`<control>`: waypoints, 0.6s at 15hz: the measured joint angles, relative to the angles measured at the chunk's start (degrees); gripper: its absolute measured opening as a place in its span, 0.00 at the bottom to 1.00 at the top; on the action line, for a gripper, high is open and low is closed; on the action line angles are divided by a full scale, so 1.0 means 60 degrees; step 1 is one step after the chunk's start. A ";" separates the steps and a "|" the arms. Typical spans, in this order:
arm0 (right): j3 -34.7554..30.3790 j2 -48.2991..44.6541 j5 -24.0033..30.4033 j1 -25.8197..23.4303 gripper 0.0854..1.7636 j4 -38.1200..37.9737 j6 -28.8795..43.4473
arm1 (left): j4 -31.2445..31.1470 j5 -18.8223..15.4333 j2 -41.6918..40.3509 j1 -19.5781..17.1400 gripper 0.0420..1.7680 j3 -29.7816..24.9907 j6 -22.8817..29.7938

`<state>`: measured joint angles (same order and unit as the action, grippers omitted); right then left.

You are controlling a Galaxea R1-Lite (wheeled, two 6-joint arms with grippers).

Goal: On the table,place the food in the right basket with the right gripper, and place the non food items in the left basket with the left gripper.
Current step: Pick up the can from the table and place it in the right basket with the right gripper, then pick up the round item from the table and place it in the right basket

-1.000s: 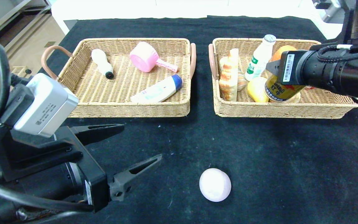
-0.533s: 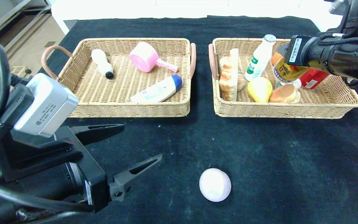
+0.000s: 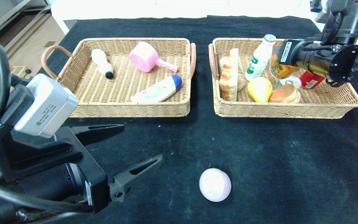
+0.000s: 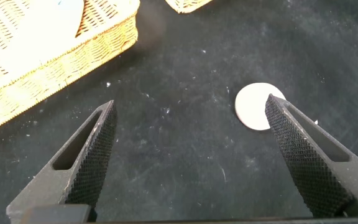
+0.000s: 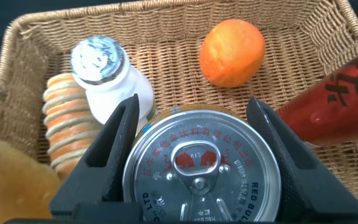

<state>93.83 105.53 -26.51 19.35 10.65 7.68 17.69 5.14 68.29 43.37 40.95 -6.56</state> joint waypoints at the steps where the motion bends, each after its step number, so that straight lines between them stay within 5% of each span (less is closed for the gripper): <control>1: 0.0037 0.0087 0.0000 -0.0037 0.68 -0.0004 0.0004 | 0.0004 0.0000 0.0000 0.0000 0.97 0.0000 0.0004; 9: -0.0035 0.0148 -0.0018 -0.0028 0.85 -0.0087 -0.0004 | -0.0008 -0.0014 0.0010 0.0002 0.97 -0.0004 0.0000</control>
<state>93.62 106.42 -26.62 19.18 10.13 7.66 17.64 5.06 68.35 43.39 40.92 -6.56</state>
